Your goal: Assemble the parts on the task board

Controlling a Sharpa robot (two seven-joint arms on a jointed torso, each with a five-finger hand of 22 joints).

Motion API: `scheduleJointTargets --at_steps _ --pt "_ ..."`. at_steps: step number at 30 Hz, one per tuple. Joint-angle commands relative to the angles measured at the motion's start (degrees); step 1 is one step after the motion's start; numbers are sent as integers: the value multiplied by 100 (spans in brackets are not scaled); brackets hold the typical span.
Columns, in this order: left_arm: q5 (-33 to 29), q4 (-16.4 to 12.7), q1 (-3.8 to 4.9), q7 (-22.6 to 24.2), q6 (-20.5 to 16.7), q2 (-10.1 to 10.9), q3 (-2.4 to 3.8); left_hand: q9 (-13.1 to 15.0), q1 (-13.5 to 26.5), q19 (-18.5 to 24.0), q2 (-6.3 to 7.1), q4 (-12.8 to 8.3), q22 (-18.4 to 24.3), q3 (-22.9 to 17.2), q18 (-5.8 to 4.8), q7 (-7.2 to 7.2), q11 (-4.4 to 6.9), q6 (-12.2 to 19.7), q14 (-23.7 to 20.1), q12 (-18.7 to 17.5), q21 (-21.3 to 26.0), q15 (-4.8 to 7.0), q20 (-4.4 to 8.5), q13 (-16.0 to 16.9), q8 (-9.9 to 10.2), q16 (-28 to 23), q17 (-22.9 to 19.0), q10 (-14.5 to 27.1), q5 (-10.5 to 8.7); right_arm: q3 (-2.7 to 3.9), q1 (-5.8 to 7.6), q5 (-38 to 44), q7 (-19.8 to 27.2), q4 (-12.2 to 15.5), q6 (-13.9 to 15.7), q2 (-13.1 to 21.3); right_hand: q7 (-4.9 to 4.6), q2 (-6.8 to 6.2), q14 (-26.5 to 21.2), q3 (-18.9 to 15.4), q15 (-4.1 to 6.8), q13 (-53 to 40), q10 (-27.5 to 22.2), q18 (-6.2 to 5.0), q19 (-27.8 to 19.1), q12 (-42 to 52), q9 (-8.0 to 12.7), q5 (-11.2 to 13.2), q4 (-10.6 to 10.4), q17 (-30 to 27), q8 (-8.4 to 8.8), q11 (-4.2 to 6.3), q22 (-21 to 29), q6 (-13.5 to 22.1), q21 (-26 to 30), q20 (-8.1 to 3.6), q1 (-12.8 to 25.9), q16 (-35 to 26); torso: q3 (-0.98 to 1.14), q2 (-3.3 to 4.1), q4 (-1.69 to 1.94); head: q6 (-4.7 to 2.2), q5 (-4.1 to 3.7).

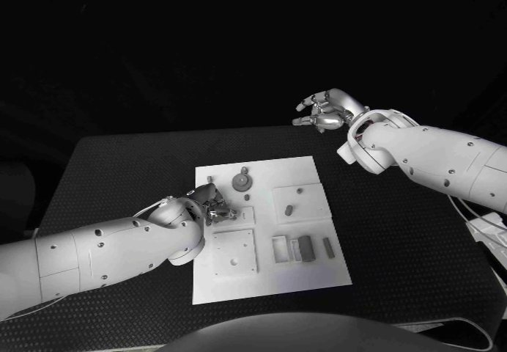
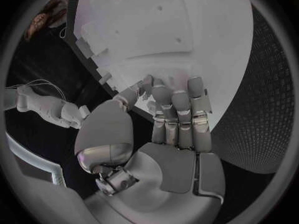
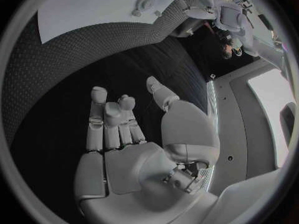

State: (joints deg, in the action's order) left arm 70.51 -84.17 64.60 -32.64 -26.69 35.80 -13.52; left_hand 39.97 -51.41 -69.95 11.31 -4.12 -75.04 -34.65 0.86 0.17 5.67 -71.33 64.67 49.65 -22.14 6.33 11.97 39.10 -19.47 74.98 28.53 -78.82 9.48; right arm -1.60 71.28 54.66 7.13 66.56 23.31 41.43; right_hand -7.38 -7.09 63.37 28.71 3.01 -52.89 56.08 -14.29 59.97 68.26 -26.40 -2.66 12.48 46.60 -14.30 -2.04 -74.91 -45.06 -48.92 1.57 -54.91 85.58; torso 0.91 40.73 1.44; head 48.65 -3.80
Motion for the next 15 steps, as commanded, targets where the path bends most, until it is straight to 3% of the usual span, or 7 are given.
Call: scheduleJointTargets --at_steps 1,15 --pt "-80 -60 -21 140 70 -40 -10 -7 -35 -17 36 33 -122 -3 49 -18 41 -28 23 26 3 29 19 9 -14 24 10 -16 38 3 -1 0 34 3 -66 -5 -233 2 -49 1 -9 8 -399 -71 -19 22 9 -23 -19 -5 20 -124 -106 -260 28 -16 56 -23 -2 -1 -1 -4 -7" --pt "-80 -124 -19 156 76 0 13 -15 26 -17 130 119 -119 29 48 -18 41 -26 20 34 -6 26 17 16 -31 32 13 -13 37 3 -1 0 36 -4 -70 -8 -233 0 -50 0 -9 9 -399 -71 -19 23 10 -23 -22 -5 20 -124 -106 -259 29 -16 60 -23 -3 -1 2 6 -8"
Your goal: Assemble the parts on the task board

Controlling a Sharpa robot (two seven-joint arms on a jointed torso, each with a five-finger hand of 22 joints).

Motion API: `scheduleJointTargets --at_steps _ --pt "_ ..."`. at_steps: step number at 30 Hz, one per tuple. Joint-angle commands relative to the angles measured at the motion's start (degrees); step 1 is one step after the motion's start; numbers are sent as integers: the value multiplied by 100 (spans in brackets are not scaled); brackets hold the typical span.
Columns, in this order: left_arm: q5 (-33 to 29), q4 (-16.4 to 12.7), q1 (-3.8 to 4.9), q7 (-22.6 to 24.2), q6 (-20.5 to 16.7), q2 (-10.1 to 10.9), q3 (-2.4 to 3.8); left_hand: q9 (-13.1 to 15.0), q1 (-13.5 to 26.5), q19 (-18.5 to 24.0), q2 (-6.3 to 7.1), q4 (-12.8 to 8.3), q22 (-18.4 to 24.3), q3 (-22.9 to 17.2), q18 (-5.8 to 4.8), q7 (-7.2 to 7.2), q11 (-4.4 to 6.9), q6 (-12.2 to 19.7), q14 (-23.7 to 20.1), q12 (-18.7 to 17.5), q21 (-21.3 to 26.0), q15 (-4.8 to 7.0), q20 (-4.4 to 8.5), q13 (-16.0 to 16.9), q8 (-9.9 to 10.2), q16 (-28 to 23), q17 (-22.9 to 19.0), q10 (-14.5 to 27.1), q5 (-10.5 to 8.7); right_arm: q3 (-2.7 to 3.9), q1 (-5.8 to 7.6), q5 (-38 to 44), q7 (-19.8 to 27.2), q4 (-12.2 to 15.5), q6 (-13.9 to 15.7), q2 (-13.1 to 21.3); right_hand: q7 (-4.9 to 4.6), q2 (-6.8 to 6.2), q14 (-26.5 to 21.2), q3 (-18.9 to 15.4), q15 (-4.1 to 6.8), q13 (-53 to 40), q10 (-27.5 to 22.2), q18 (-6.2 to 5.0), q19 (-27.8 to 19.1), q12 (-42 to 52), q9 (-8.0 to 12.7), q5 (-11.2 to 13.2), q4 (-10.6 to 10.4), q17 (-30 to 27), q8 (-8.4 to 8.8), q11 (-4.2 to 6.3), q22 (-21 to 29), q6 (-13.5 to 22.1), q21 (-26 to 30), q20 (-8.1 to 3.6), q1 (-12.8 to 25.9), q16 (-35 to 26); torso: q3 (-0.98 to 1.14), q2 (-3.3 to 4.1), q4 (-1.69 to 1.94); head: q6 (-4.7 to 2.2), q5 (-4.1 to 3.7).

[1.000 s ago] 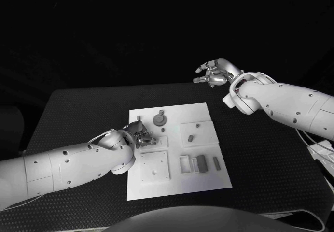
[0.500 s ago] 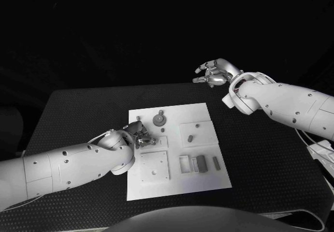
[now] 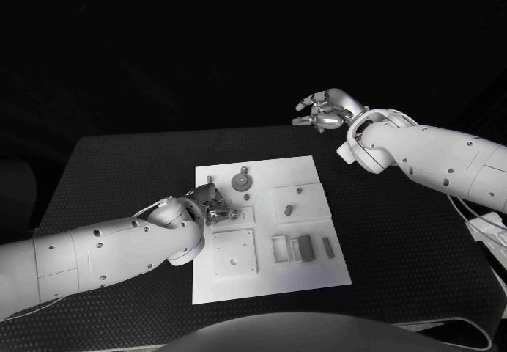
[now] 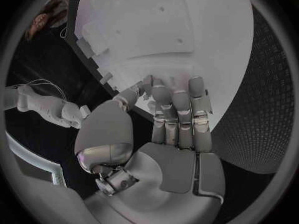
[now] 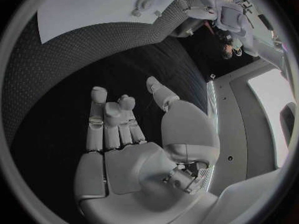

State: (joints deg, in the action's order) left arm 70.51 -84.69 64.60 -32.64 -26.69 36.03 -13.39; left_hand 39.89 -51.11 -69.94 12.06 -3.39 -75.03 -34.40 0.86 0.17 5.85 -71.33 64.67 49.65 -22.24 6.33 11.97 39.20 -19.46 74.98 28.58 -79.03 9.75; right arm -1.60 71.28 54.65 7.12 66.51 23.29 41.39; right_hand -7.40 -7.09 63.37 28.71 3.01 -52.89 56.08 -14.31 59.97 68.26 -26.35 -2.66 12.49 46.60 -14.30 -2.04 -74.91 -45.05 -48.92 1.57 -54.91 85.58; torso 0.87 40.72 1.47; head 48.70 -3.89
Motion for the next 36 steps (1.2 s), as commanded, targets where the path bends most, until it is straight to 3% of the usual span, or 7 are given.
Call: scheduleJointTargets --at_steps 1,19,25,32,36 --pt "-80 -79 -17 154 72 -19 3 -6 -1 -18 59 53 -119 4 47 -18 24 -26 21 35 3 27 18 6 -32 33 8 7 7 2 -1 0 37 1 -68 -4 -232 0 -50 0 -9 10 -400 -69 -19 23 5 -23 -22 -6 20 -124 -106 -261 29 -17 60 -23 1 1 0 1 1" --pt "-88 -78 -7 124 197 13 7 -8 -2 -18 64 67 -119 1 50 -20 25 -27 22 37 1 27 19 7 -36 35 9 6 5 2 -1 0 35 1 -69 -4 -232 -4 -50 -1 -9 12 -400 -69 -20 25 6 -22 -25 -6 20 -124 -107 -260 30 -17 65 -23 3 1 -3 -2 16" --pt "-42 -54 -7 75 211 37 7 -16 23 -14 122 145 -119 -3 50 -19 24 -17 17 36 -4 27 17 7 -46 36 9 9 111 2 -1 0 35 2 -64 -2 -232 -6 -51 -2 -10 13 -401 -69 -20 25 7 -22 -27 -6 20 -125 -107 -259 30 -17 69 -23 5 2 -3 -2 14" --pt "9 -27 -1 -9 589 28 8 -20 1 -6 111 162 -119 -14 54 -17 23 -7 10 34 -5 28 19 7 -50 35 8 14 167 2 -1 0 31 3 -67 -2 -233 -10 -52 -5 -10 14 -402 -69 -22 25 8 -22 -32 -7 20 -125 -106 -258 31 -16 77 -24 3 1 -2 5 11" --pt "33 -20 -1 -28 595 17 8 -22 -20 2 91 151 -120 -14 53 -14 19 2 2 32 -5 27 17 7 -50 33 7 18 179 2 -1 0 33 1 -66 -6 -233 -11 -52 -5 -10 15 -402 -69 -22 25 8 -22 -34 -7 21 -126 -106 -257 32 -15 80 -24 3 0 0 4 12"
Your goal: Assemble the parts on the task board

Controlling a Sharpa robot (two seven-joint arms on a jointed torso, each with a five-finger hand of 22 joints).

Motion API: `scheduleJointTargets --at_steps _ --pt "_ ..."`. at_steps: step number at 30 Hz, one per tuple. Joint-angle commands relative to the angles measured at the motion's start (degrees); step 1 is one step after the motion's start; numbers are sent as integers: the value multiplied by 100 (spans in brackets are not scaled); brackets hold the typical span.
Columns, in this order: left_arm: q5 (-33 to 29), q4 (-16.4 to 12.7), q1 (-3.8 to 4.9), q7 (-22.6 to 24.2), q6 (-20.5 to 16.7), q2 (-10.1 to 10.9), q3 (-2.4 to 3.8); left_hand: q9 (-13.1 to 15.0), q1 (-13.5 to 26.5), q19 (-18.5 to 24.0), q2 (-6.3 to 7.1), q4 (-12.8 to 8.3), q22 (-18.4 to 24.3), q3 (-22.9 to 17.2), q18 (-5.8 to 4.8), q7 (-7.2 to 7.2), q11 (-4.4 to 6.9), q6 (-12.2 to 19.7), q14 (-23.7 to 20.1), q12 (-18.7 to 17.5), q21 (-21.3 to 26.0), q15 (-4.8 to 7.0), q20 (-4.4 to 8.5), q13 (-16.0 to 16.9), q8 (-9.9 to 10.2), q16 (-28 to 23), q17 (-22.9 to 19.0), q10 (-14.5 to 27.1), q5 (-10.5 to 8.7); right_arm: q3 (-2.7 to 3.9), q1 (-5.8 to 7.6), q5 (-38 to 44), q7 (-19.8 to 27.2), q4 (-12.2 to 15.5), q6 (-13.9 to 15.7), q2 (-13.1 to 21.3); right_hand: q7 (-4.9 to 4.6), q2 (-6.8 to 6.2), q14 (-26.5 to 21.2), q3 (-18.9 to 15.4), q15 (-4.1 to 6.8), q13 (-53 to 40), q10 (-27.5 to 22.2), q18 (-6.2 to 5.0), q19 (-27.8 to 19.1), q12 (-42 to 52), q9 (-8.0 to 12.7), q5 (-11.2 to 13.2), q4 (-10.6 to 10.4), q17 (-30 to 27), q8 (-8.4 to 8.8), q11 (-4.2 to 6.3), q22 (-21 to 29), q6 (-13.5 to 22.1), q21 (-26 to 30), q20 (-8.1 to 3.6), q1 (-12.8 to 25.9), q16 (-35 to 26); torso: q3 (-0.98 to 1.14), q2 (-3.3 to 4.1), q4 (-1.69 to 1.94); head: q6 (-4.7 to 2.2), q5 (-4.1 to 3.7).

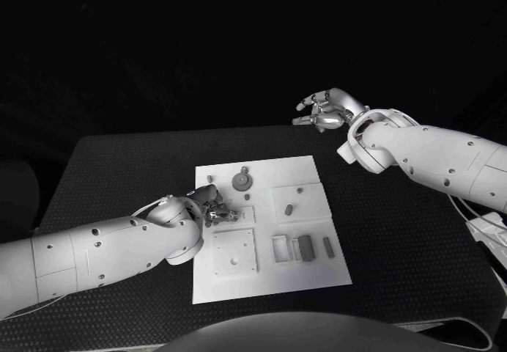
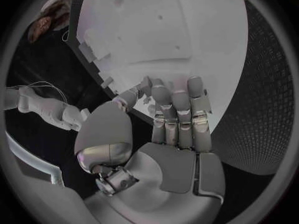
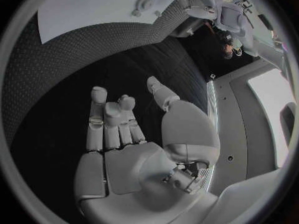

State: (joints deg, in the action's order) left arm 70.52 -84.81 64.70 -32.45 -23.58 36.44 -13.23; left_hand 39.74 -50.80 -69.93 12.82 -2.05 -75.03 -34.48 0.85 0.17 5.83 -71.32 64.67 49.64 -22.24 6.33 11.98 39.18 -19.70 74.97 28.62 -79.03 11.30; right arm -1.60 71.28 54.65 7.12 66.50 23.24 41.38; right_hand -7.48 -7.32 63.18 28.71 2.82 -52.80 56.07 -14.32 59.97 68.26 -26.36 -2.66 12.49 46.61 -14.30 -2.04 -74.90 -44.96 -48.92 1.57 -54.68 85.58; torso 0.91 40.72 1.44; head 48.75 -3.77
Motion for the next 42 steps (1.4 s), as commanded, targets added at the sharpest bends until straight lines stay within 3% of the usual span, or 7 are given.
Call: scheduleJointTargets --at_steps 1,12,24,28,30,38,42 --pt "32 -5 -11 -48 276 -27 -8 -8 -50 3 14 16 -120 -5 53 -13 20 2 2 32 -5 27 15 8 -27 34 3 20 24 2 -1 1 34 3 -61 -6 -225 11 -34 -6 8 6 -402 -68 -22 25 9 -22 -35 -9 21 -126 -107 -265 32 -16 59 -24 0 -1 1 -4 -1" --pt "26 -12 -11 -4 86 -43 -8 -19 33 14 85 169 -116 33 53 -8 15 22 -5 22 -8 29 15 1 -44 30 -3 25 -218 2 -1 0 36 3 -57 -7 -226 10 -35 -8 8 8 -404 -68 -23 26 10 -22 -44 -9 21 -126 -106 -264 33 -15 72 -25 0 5 -1 -18 -5" --pt "-142 -57 -12 104 17 -3 7 -27 -73 37 110 124 -115 53 45 6 3 71 -25 1 -4 39 17 -14 -49 10 -19 47 -2 2 -2 -1 35 -2 -60 -2 -226 10 -36 -8 7 10 -405 -68 -24 26 12 -23 -49 -10 21 -126 -106 -262 34 -15 77 -25 -3 0 0 -15 -7" --pt "-179 -59 -12 126 -5 1 69 -28 -92 37 109 110 -116 59 45 6 3 74 -27 1 -5 41 19 -15 -53 9 -20 48 35 2 -2 -1 36 -5 -64 -4 -226 10 -36 -7 7 10 -406 -68 -24 26 12 -23 -49 -10 21 -127 -107 -262 34 -15 78 -25 -3 1 0 -16 -7" --pt "-181 -70 -13 133 -34 10 89 -28 -125 36 70 69 -117 79 38 8 1 79 -24 5 -9 43 21 -15 -67 13 -22 47 302 2 -2 -1 35 -5 -64 -3 -226 9 -36 -7 7 11 -406 -68 -24 27 12 -23 -50 -10 21 -127 -107 -261 34 -15 78 -25 -3 2 1 -19 -7" --pt "-207 -84 -13 161 -130 19 108 -35 -282 29 -147 -261 -116 148 28 -2 11 67 -11 33 -26 48 31 -3 -115 32 -20 37 659 2 -2 -1 32 -1 -67 -3 -226 11 -36 -6 7 12 -406 -68 -24 27 13 -23 -51 -10 21 -127 -107 -261 34 -16 78 -25 -3 -1 4 -26 -2" --pt "-213 -68 -13 161 -129 12 109 -28 -527 10 -477 -670 -120 111 26 -22 26 20 13 70 -52 51 34 15 -170 60 -8 16 719 2 -2 -1 31 -2 -67 -1 -226 11 -36 -5 7 12 -406 -68 -24 28 13 -23 -50 -10 21 -127 -107 -261 34 -16 78 -25 -3 3 2 -29 -2"
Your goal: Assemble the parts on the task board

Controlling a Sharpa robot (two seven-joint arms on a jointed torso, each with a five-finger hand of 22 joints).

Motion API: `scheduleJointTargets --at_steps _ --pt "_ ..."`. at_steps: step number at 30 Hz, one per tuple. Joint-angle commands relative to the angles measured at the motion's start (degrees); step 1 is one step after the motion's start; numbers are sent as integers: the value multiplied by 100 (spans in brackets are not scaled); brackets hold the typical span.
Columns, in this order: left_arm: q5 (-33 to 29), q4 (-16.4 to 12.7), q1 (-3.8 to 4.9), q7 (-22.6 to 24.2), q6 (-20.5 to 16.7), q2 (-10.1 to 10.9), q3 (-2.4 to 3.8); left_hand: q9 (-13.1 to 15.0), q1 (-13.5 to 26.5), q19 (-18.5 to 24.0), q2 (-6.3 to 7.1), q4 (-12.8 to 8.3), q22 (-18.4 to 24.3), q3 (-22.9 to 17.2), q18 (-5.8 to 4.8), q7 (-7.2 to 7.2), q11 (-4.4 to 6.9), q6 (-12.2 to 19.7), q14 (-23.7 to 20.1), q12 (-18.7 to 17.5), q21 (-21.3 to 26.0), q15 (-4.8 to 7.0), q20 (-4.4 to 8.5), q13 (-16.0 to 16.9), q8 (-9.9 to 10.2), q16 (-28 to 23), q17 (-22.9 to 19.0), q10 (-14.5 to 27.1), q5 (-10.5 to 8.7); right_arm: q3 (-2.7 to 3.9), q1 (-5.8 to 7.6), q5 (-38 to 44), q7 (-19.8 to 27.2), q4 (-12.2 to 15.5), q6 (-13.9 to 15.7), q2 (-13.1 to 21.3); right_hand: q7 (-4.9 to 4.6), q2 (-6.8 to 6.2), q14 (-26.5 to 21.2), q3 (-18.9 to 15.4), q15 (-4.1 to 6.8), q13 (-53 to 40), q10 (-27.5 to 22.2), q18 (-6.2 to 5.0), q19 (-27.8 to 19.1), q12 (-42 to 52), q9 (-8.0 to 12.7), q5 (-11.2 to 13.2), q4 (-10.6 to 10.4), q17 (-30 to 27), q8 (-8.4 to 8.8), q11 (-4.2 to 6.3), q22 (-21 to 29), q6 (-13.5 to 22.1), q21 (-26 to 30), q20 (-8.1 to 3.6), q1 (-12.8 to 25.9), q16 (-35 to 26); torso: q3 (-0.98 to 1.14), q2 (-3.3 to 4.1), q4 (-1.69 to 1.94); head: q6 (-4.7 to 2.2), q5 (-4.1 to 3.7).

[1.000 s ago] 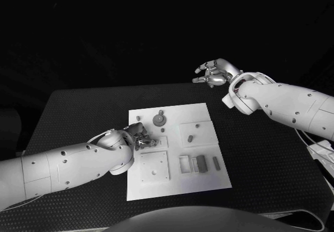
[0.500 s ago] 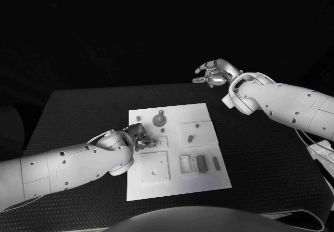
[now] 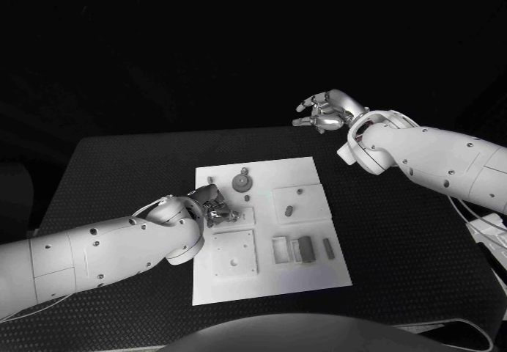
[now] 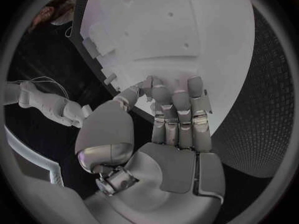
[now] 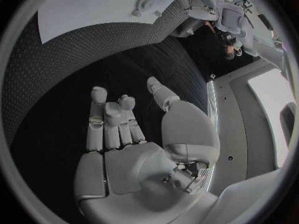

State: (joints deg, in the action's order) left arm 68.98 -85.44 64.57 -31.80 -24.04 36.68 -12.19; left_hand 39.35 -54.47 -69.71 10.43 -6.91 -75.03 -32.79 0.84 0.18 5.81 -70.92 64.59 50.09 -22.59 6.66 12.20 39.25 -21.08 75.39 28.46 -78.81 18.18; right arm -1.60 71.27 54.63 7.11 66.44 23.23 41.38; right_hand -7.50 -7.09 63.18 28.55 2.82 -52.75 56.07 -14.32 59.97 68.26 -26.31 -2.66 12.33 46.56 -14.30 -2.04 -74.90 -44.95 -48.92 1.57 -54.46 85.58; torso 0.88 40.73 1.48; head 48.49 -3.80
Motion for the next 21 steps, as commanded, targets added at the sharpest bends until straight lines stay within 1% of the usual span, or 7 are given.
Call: scheduleJointTargets --at_steps 1,3,4,14,16,19,21 --pt "-59 -1 0 83 -66 -15 5 12 -211 -14 -308 -286 -120 -73 26 -25 29 -24 23 29 -20 17 12 9 -41 20 8 -9 36 2 -2 1 31 3 -68 -1 -225 -12 -36 11 7 8 -406 -68 -24 28 8 -23 -34 -5 21 -126 -107 -262 34 -16 56 -25 0 0 -2 2 2" --pt "-52 14 0 68 -30 -25 5 10 -278 -18 -423 -412 -119 -104 24 -24 28 -21 26 30 -25 13 11 6 -48 21 7 -11 17 2 -2 1 29 1 -69 -2 -225 -12 -36 11 7 8 -406 -68 -24 28 8 -23 -34 -5 21 -126 -107 -262 34 -16 56 -25 2 -1 -4 3 2" --pt "-45 28 1 57 -12 -32 5 9 -284 -17 -444 -440 -118 -106 23 -23 27 -21 26 29 -25 11 10 5 -50 20 7 -11 0 2 -2 1 27 2 -72 -1 -225 -12 -36 12 7 8 -406 -68 -24 28 8 -23 -34 -5 21 -126 -107 -262 34 -16 55 -25 2 -1 -4 3 2" --pt "307 104 1 -99 -34 -160 1 0 -251 -24 -541 -538 -117 -103 22 -22 27 -17 39 28 -32 8 8 -5 -59 21 4 -21 -117 2 -2 1 17 8 -72 -2 -225 -13 -36 12 7 9 -407 -68 -25 29 9 -23 -34 -5 21 -126 -107 -262 34 -17 57 -25 5 0 -4 8 3" --pt "394 110 0 -102 -24 -182 -1 -5 -241 -23 -559 -559 -116 -106 22 -21 26 -13 39 22 -32 9 8 -11 -58 16 0 -20 -181 2 -2 1 16 9 -72 -2 -225 -14 -36 12 7 9 -407 -68 -25 29 9 -23 -34 -5 21 -126 -107 -262 35 -17 57 -25 5 -1 -4 3 2" --pt "486 122 0 -122 -36 -208 -3 -21 -230 -20 -588 -607 -113 -127 22 -15 22 5 39 5 -27 9 7 -29 -53 2 -12 -18 -448 2 -2 1 16 9 -71 -3 -225 -15 -36 11 7 10 -407 -68 -25 29 9 -23 -34 -5 21 -127 -108 -262 35 -17 58 -25 5 3 -5 1 2" --pt "526 128 0 -127 -51 -216 -4 -28 -228 -17 -596 -614 -112 -136 20 -12 20 11 39 -2 -24 9 6 -36 -50 -3 -16 -16 -517 2 -2 1 16 9 -68 -1 -225 -16 -36 11 7 10 -407 -68 -25 30 9 -22 -34 -5 20 -127 -108 -262 35 -17 58 -25 5 2 -6 1 0"
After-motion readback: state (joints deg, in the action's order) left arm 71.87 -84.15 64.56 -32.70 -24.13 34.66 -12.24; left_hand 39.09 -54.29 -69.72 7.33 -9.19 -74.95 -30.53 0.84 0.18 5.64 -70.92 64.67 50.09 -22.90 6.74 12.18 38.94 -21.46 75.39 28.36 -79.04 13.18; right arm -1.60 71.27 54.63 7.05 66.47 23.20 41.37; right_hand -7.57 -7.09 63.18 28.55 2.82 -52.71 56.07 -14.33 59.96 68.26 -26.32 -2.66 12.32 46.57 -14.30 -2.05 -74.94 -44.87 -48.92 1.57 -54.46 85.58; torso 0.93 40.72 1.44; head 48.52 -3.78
